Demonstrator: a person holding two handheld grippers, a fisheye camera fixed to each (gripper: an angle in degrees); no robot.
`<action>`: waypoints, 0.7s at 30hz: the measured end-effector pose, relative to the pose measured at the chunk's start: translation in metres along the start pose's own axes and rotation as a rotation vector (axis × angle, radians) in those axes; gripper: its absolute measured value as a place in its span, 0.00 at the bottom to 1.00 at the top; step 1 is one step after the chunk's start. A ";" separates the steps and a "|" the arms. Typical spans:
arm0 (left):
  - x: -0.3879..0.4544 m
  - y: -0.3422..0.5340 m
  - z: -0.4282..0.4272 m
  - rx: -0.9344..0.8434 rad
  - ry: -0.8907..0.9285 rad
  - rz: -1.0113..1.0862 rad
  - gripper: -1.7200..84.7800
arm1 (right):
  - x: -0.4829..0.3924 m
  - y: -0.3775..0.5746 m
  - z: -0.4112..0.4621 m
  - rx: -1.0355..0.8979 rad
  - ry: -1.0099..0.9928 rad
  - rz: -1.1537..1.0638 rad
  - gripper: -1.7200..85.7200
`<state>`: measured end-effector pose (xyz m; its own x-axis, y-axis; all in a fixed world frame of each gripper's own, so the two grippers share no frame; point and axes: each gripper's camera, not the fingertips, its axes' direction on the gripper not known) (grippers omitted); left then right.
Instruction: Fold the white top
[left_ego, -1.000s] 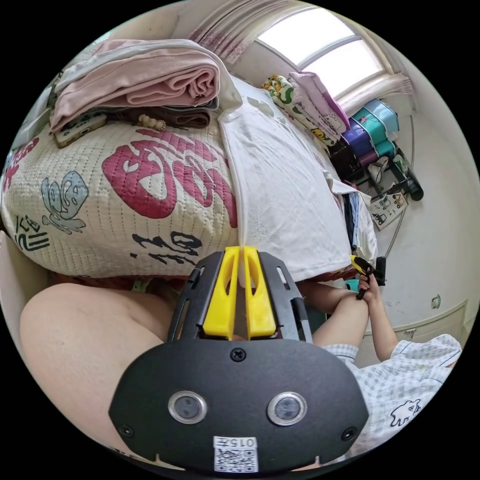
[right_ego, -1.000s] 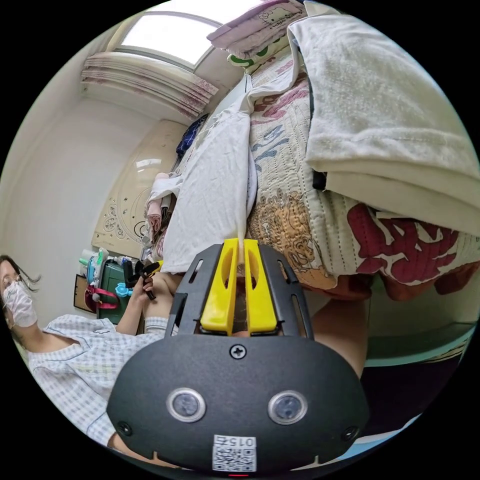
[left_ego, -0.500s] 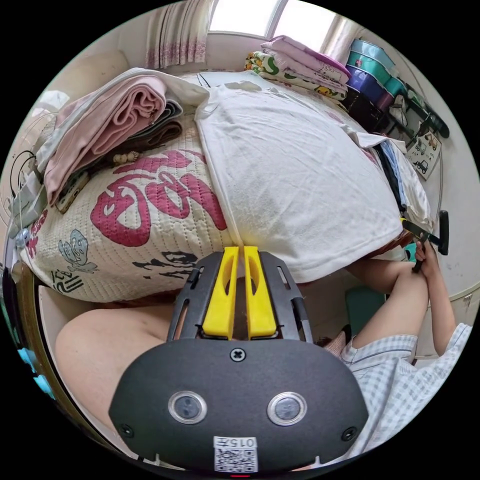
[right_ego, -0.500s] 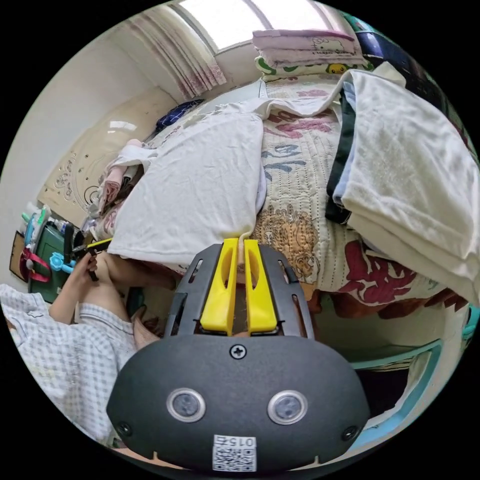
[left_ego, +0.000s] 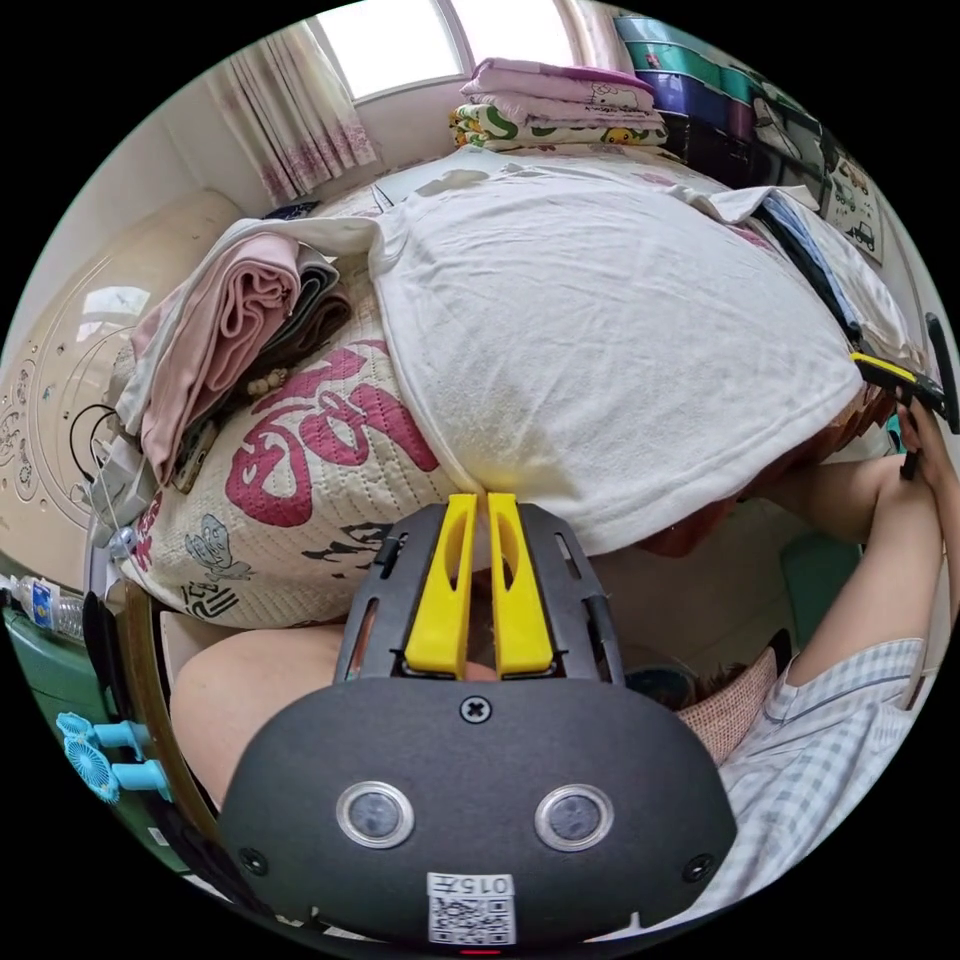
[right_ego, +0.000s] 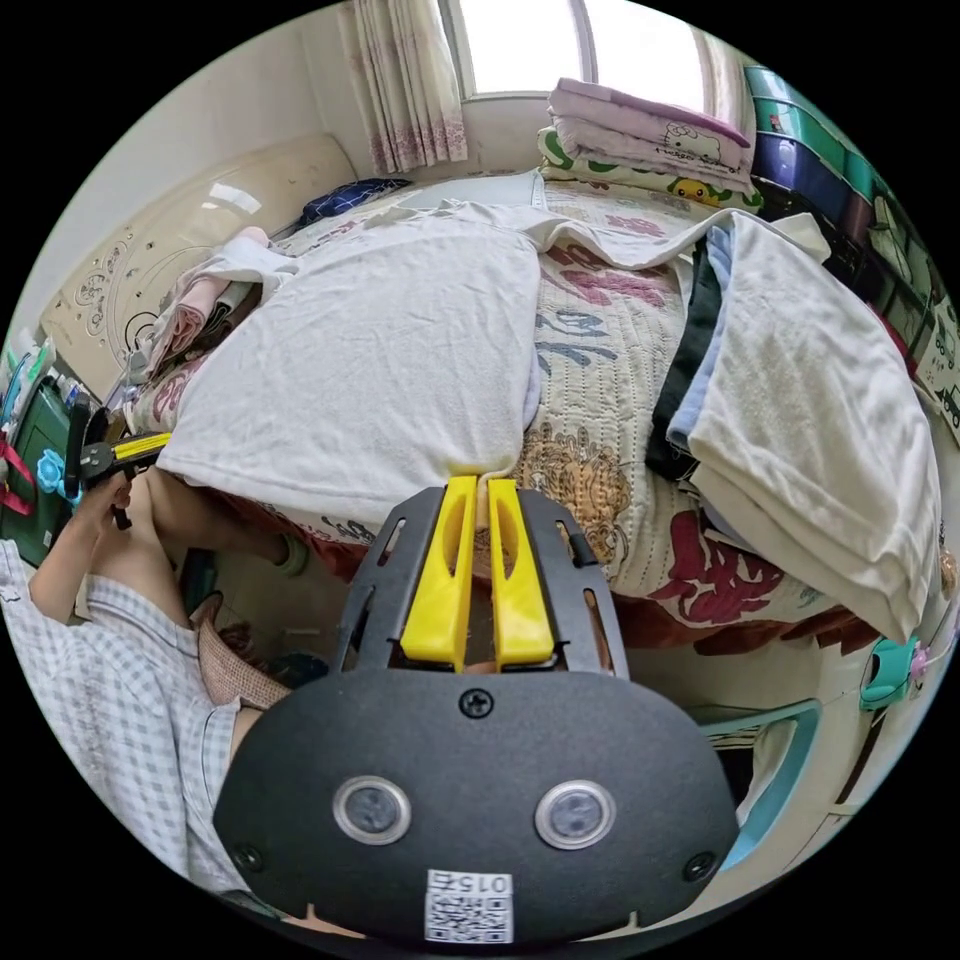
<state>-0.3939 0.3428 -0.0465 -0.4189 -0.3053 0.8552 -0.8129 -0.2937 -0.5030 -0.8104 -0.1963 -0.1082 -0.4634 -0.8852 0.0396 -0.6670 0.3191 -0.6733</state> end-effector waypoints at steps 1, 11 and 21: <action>0.003 0.001 -0.003 0.009 -0.005 0.001 0.02 | -0.003 0.001 0.002 -0.001 0.004 -0.003 0.03; 0.011 0.004 -0.018 0.013 -0.001 -0.017 0.02 | -0.038 0.014 0.020 0.023 0.146 -0.069 0.03; 0.005 0.014 -0.022 0.017 -0.001 -0.023 0.02 | -0.043 0.015 0.026 0.028 0.153 -0.071 0.03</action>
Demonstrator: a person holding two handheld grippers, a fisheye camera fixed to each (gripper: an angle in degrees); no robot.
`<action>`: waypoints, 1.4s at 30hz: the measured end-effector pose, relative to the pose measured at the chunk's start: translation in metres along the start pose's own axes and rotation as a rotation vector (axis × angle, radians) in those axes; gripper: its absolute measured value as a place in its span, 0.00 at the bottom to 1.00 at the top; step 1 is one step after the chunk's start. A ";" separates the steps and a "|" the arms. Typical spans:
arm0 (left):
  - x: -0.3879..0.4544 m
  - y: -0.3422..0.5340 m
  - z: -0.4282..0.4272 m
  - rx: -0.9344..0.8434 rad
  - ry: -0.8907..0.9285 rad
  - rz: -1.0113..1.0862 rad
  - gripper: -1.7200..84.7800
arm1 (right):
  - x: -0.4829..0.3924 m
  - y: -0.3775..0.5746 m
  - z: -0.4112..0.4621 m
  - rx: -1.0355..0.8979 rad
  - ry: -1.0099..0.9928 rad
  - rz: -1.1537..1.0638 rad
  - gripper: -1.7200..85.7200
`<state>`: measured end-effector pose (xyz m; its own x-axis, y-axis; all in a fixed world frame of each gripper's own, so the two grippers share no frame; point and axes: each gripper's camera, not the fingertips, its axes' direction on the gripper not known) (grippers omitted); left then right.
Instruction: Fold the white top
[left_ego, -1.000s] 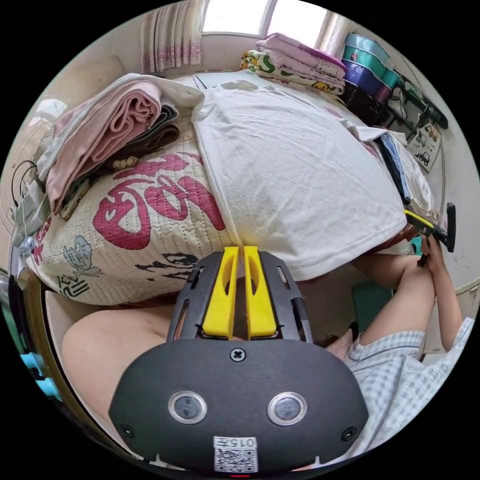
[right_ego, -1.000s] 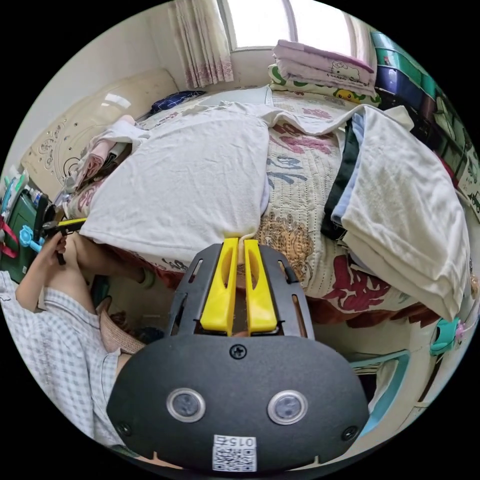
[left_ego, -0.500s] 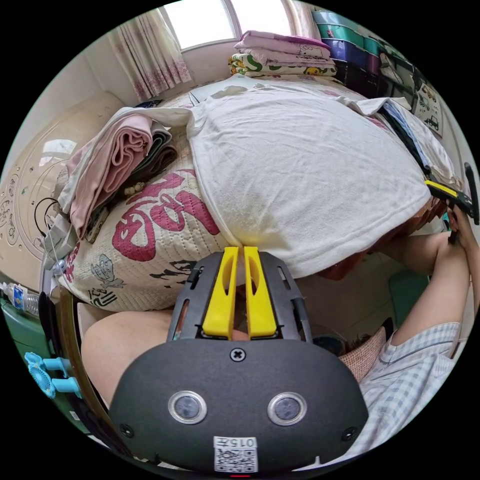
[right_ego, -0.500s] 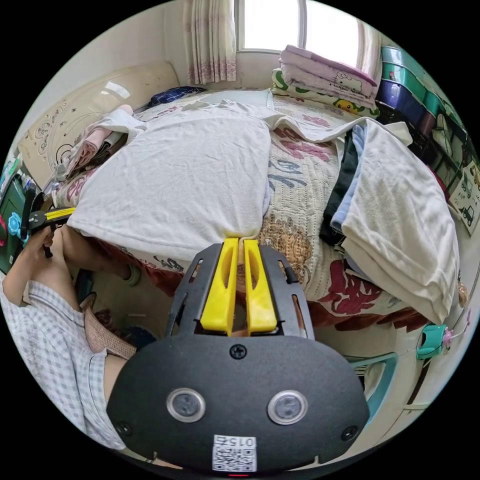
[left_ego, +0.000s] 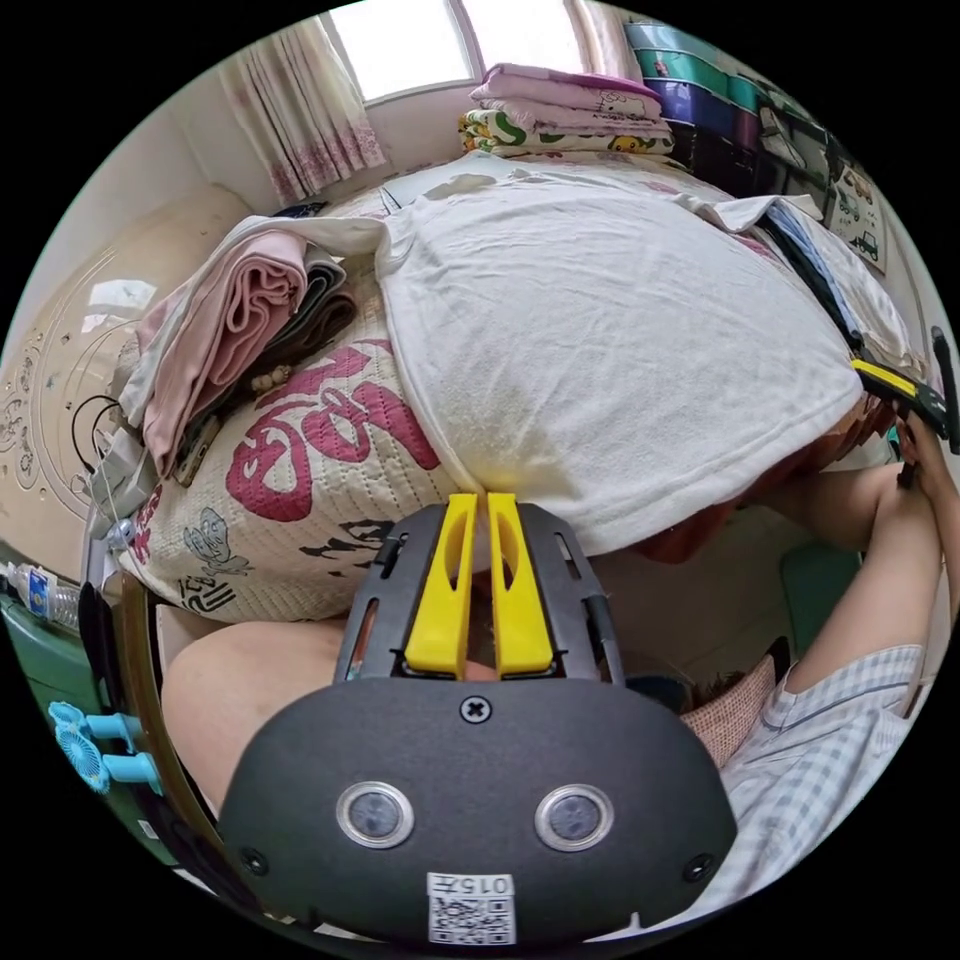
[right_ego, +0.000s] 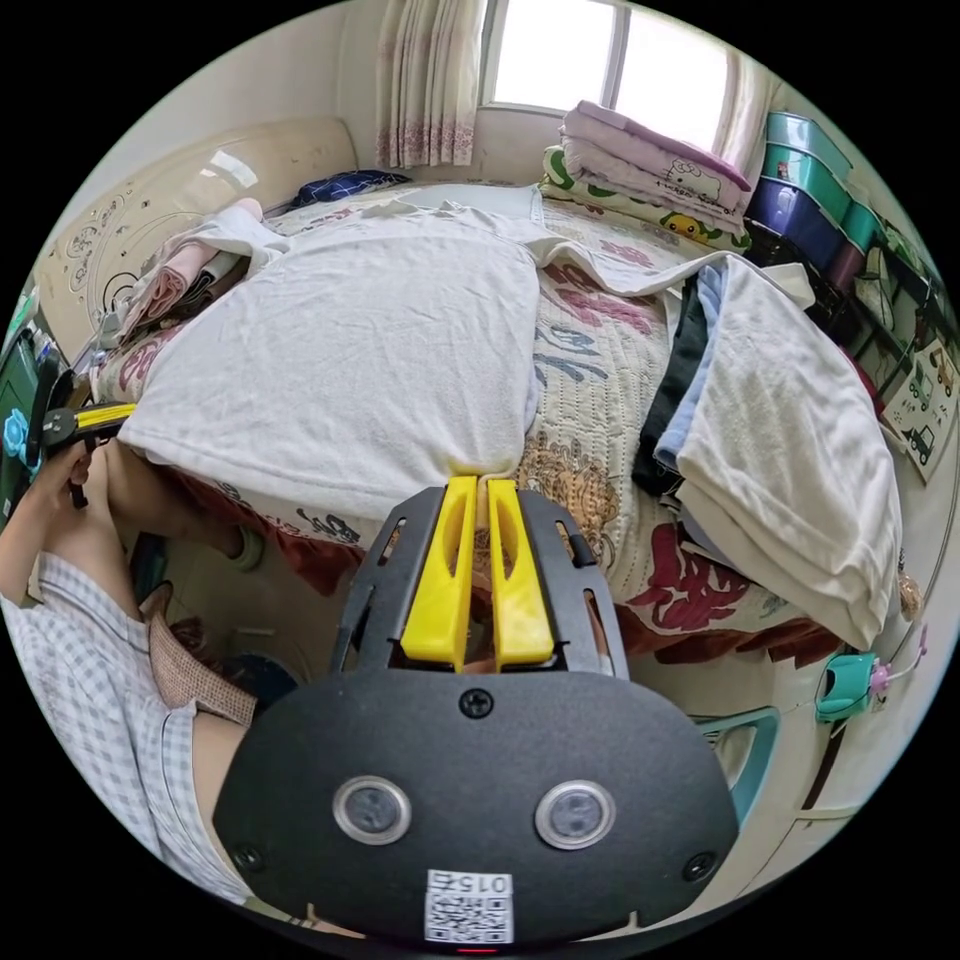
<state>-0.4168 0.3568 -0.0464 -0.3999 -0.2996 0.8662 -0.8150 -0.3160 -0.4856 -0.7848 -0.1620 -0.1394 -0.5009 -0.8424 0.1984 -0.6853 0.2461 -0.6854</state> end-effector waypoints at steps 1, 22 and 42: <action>0.002 0.001 0.000 0.000 -0.016 0.014 0.02 | 0.000 -0.001 0.000 0.000 -0.002 -0.002 0.03; -0.121 0.081 0.010 0.165 0.277 -0.143 0.03 | 0.015 -0.025 -0.004 -0.047 -0.012 0.042 0.03; -0.203 0.101 0.014 0.337 0.438 -0.207 0.06 | 0.153 -0.089 -0.066 0.029 -0.484 0.441 0.06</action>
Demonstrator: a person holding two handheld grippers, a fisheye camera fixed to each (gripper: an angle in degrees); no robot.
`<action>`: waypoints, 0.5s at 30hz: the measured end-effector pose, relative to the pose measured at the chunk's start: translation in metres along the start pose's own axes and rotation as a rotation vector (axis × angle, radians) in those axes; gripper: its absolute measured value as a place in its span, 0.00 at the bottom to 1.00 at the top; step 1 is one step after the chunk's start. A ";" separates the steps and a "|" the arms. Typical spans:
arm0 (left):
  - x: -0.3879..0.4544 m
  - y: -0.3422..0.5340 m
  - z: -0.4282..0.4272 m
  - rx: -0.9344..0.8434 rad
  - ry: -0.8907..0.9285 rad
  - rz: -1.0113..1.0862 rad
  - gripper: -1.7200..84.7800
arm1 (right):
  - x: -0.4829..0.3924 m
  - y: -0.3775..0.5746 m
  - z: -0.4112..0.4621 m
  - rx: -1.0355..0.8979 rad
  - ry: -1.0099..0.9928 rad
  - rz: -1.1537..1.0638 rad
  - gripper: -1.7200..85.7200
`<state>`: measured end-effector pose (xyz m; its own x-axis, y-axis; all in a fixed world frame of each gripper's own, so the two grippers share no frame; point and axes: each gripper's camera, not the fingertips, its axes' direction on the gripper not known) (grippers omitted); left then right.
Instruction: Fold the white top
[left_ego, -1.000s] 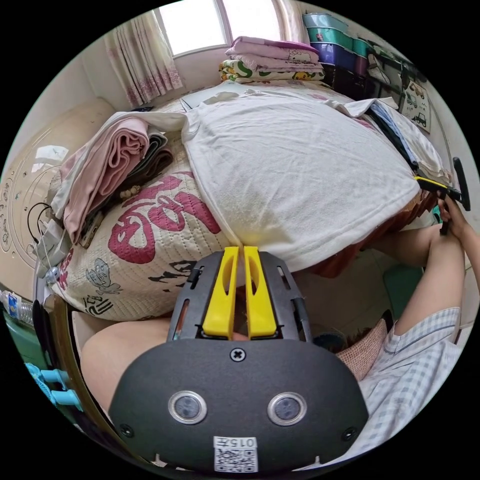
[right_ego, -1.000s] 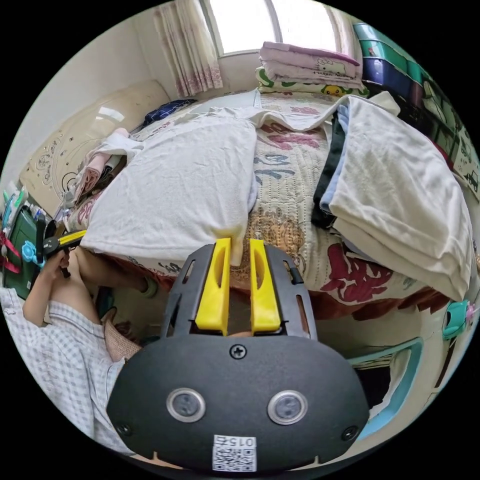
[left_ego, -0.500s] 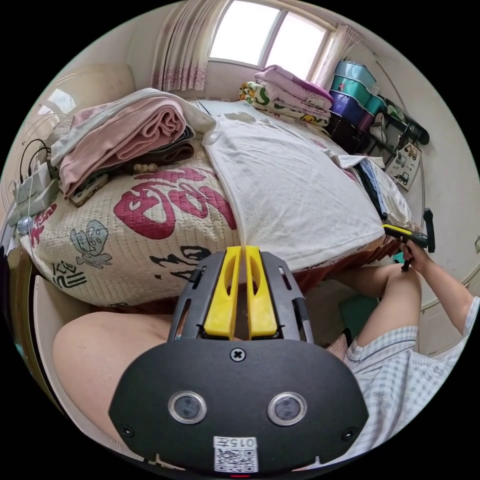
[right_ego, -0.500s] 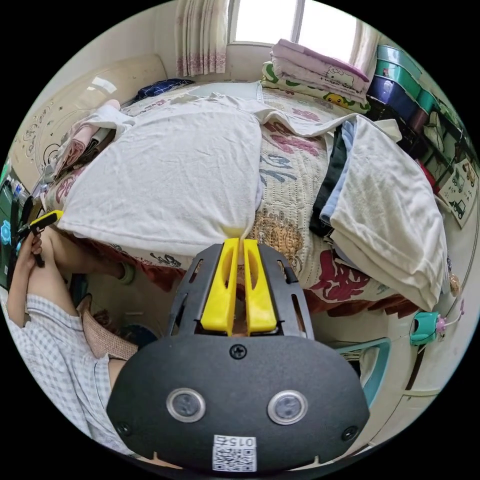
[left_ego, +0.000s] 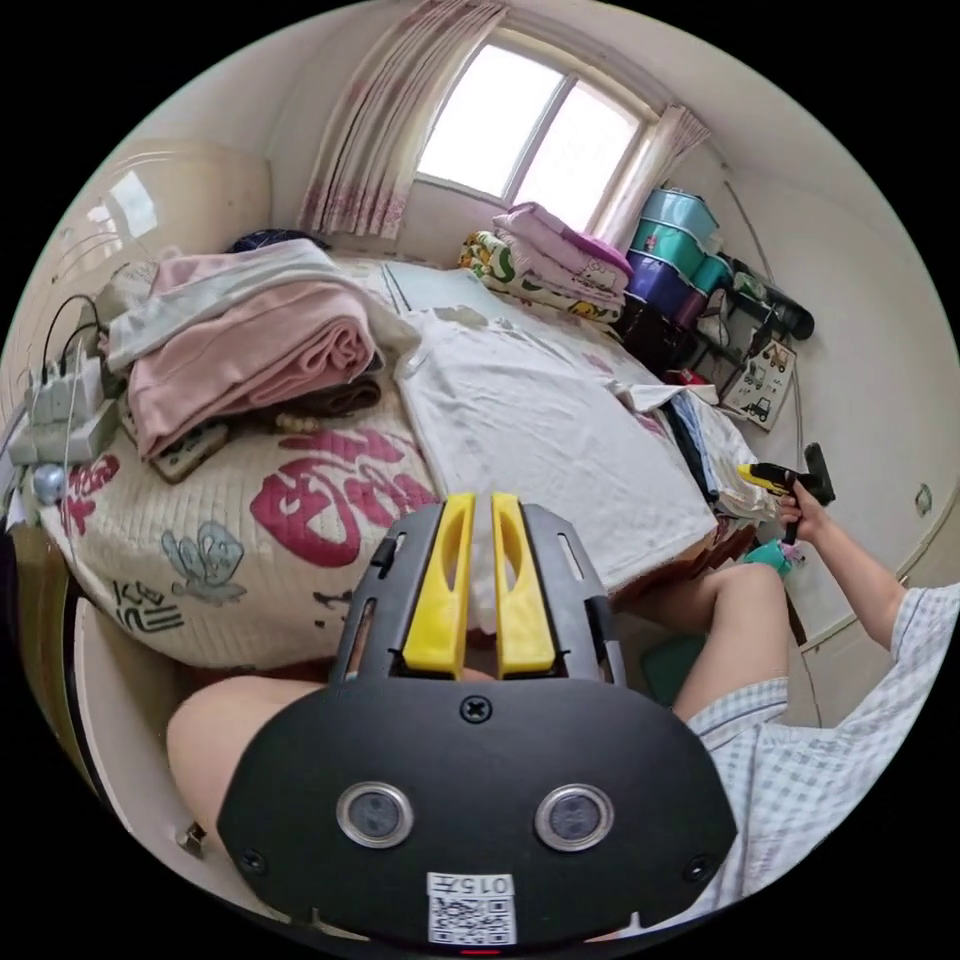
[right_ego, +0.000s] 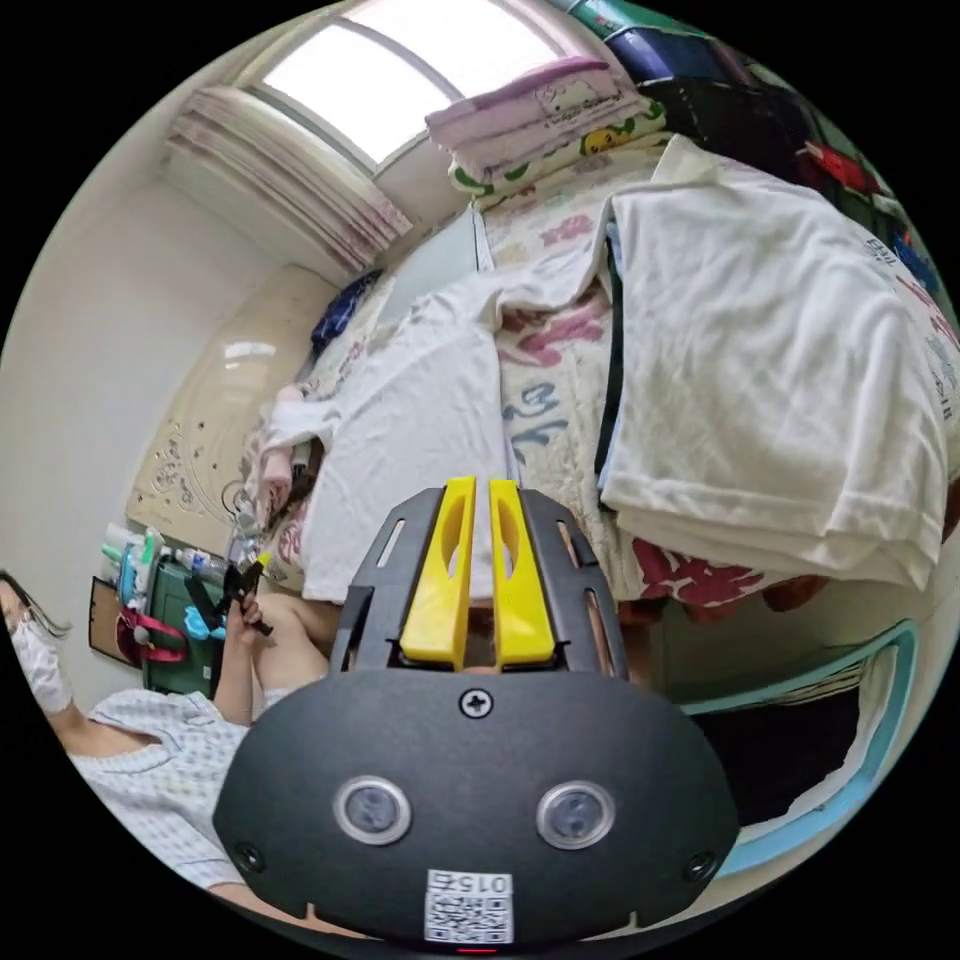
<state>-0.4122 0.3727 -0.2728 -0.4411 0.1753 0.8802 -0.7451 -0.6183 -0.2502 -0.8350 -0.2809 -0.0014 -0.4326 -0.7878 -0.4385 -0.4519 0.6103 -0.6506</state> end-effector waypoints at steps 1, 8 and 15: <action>0.007 -0.016 0.003 0.026 0.020 0.032 0.07 | 0.002 -0.009 -0.018 0.083 -0.021 0.017 0.07; 0.083 -0.113 0.108 -0.025 0.202 0.324 0.08 | 0.013 -0.074 -0.063 0.318 0.192 0.090 0.11; 0.115 -0.162 0.246 -0.210 0.328 0.416 0.09 | 0.028 -0.147 -0.037 0.328 0.414 0.050 0.15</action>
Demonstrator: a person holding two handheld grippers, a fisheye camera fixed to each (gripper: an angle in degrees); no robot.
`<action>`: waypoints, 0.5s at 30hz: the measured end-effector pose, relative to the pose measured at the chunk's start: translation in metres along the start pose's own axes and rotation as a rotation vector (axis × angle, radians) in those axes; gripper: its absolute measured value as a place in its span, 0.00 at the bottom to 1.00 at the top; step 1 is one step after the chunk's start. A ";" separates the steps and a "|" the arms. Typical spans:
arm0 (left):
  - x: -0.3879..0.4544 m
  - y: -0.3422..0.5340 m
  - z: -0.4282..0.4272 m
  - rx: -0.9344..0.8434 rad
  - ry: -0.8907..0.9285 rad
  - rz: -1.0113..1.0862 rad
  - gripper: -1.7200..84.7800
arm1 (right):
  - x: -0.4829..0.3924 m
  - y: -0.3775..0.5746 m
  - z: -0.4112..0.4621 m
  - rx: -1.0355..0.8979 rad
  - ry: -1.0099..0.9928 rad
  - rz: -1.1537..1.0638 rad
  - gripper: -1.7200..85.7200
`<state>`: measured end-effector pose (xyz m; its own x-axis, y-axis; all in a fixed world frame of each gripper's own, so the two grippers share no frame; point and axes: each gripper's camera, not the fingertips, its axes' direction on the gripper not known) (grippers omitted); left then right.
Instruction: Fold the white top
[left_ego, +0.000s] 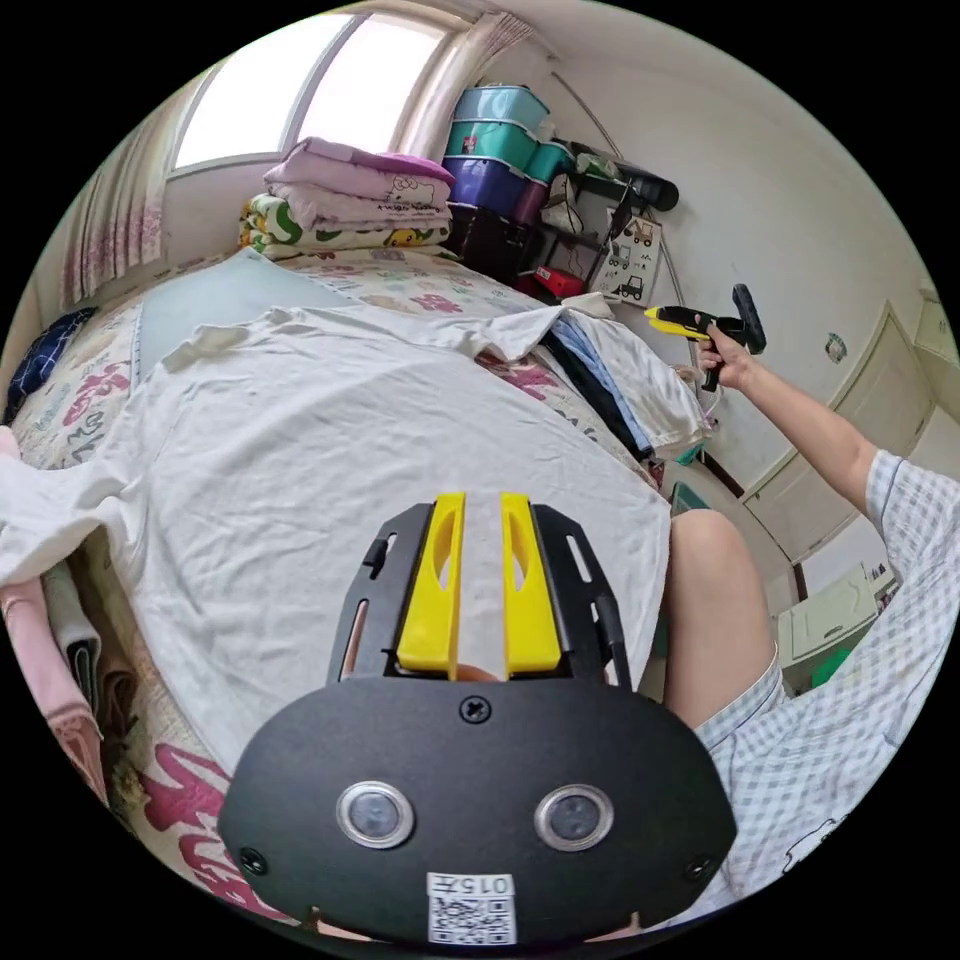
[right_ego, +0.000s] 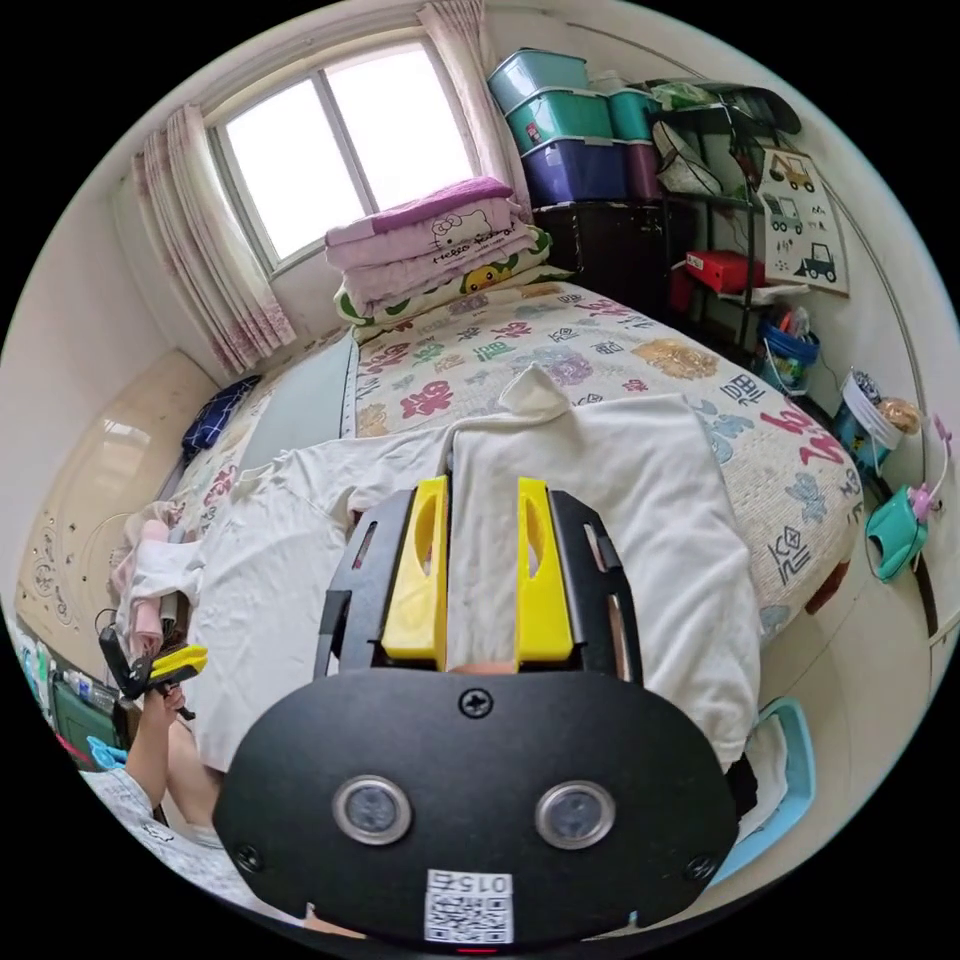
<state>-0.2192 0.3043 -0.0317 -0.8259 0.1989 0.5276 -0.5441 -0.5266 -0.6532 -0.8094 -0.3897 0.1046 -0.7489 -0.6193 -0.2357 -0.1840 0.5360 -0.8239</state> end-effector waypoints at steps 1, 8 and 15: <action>-0.010 -0.004 0.017 -0.032 0.014 0.002 0.09 | 0.000 -0.012 0.012 -0.004 0.027 -0.014 0.15; -0.064 -0.002 0.080 -0.203 0.053 -0.003 0.08 | 0.019 -0.060 0.075 0.063 0.095 0.065 0.17; -0.101 0.007 0.097 -0.201 0.096 -0.036 0.06 | 0.011 -0.066 0.134 -0.037 0.187 0.139 0.04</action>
<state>-0.1247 0.2002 -0.0366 -0.8107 0.2968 0.5046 -0.5838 -0.3444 -0.7353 -0.7208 -0.5087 0.0870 -0.8730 -0.4229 -0.2430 -0.0917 0.6317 -0.7698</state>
